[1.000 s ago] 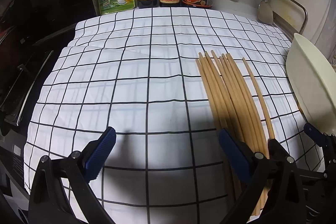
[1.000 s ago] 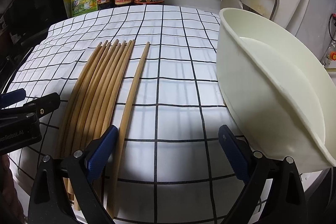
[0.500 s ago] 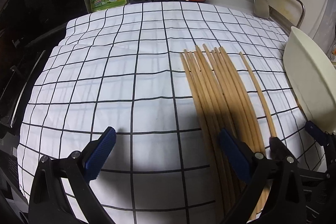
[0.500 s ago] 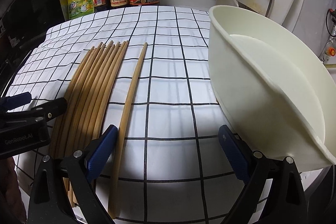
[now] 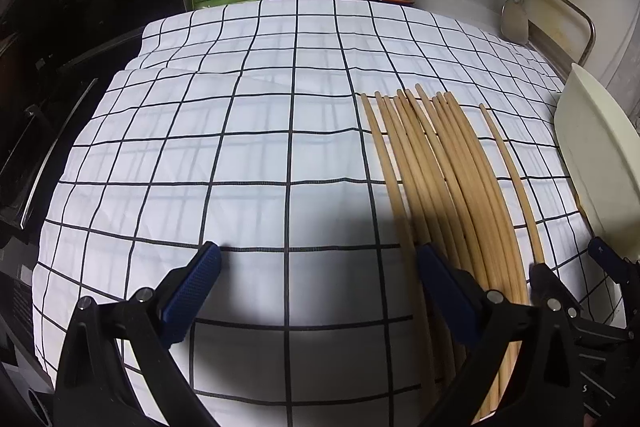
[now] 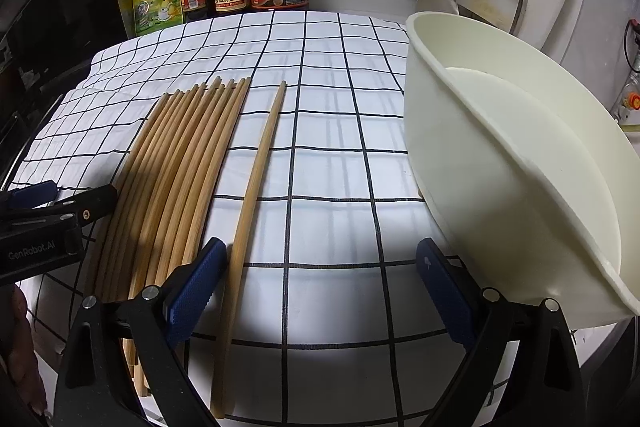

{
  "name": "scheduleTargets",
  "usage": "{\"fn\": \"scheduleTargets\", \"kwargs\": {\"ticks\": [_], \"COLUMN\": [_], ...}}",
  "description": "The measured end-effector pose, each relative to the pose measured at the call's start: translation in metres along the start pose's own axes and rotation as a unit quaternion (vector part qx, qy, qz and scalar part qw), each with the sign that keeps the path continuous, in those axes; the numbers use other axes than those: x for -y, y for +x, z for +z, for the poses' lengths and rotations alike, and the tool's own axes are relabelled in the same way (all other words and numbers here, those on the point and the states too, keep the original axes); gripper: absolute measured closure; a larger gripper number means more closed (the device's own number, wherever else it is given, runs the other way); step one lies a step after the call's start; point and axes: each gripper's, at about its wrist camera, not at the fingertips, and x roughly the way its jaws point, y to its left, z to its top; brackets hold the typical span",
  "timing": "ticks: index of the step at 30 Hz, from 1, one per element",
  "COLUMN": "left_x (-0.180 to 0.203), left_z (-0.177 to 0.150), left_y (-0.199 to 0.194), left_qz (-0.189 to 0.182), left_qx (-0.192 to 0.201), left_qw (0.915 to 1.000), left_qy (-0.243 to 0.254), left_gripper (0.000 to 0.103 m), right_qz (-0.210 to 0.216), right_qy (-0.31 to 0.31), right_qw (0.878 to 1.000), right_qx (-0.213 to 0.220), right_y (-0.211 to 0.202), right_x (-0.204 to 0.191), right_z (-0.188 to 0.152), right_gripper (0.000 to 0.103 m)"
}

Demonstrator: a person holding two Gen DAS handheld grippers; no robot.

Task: Organize utensils
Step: 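Lower both tools toward the wooden chopstick row beside the bowl, then close the left tool on one chopstick while the right tool grasps another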

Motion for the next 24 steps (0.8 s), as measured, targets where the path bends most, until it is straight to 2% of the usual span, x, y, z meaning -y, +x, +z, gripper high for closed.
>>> {"fn": "scheduleTargets", "kwargs": {"ticks": [3, 12, 13, 16, 18, 22, 23, 24], "left_x": [0.003, -0.006, -0.006, -0.003, 0.000, 0.009, 0.010, 0.011], "left_z": [0.000, 0.007, 0.008, 0.009, 0.007, 0.005, 0.005, 0.004], "left_y": [0.001, 0.006, 0.007, 0.008, 0.004, -0.002, -0.003, -0.005], "left_qz": [0.017, 0.020, 0.020, 0.016, 0.010, -0.003, -0.006, -0.009], "left_qx": [-0.001, 0.006, 0.008, 0.013, 0.018, 0.022, 0.023, 0.024], "left_qw": [0.9998, 0.9998, 0.9998, 0.9998, 0.9998, 0.9995, 0.9994, 0.9994], "left_qy": [0.015, -0.003, -0.003, -0.001, 0.008, 0.021, 0.023, 0.025], "left_gripper": [0.005, 0.005, 0.005, 0.009, 0.019, 0.055, 0.066, 0.072], "right_qz": [-0.001, -0.010, -0.007, 0.011, 0.022, 0.044, 0.047, 0.047], "right_qy": [-0.003, -0.022, -0.023, -0.030, -0.036, -0.041, -0.046, -0.048], "right_qw": [1.000, 1.000, 1.000, 0.999, 0.999, 0.998, 0.998, 0.998], "right_qx": [0.000, 0.017, 0.018, 0.020, 0.019, 0.014, 0.013, 0.012], "right_y": [0.000, 0.004, 0.004, 0.004, 0.003, 0.004, 0.003, 0.003], "right_x": [-0.001, -0.009, -0.010, -0.012, -0.015, -0.018, -0.020, -0.021], "right_z": [0.001, 0.005, 0.006, 0.007, 0.008, 0.011, 0.011, 0.011], "right_gripper": [0.012, 0.013, 0.015, 0.030, 0.043, 0.060, 0.067, 0.074]}}
